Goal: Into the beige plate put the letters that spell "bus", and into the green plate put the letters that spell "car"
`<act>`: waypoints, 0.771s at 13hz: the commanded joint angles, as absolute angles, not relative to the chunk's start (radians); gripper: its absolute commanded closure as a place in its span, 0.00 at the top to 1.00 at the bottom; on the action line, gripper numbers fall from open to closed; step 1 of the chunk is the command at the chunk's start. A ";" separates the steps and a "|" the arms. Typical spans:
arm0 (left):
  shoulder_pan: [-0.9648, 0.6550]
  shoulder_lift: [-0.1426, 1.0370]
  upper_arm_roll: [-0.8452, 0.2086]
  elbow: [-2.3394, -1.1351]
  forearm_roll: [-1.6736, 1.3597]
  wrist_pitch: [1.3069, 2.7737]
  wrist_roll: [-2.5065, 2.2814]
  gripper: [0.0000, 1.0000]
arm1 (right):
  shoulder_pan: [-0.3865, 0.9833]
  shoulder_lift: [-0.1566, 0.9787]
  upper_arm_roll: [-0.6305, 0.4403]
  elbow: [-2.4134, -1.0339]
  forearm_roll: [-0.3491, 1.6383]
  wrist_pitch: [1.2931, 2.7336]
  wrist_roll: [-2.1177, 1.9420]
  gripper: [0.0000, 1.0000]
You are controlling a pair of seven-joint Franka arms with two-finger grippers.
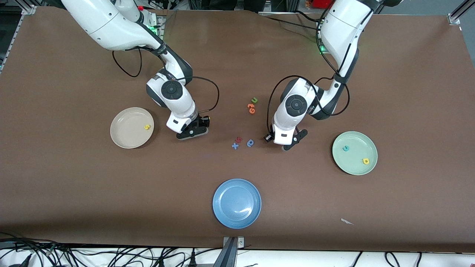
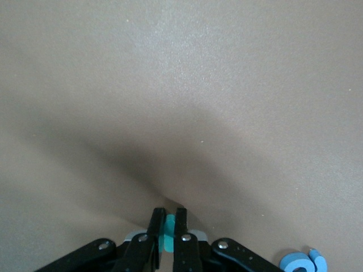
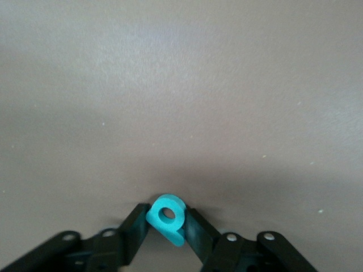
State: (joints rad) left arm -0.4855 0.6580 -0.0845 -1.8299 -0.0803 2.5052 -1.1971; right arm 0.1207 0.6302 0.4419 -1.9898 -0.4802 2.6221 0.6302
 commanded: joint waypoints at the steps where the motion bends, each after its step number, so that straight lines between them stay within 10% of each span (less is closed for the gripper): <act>1: -0.488 0.643 -0.069 -1.838 -0.049 2.485 -1.193 0.00 | 0.104 0.551 0.426 -1.994 -0.485 2.513 0.602 0.00; 10: -0.218 0.623 -0.058 -1.646 -0.043 2.071 -0.386 0.00 | -0.162 0.321 0.428 -2.238 -0.480 2.485 0.237 0.01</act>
State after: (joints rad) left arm -0.2838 0.6337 -0.0496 -1.6758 -0.0700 2.1452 -0.5660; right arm -0.0888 0.3997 0.4162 -2.1509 -0.4801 2.4821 0.3331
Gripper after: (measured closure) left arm 0.890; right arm 0.665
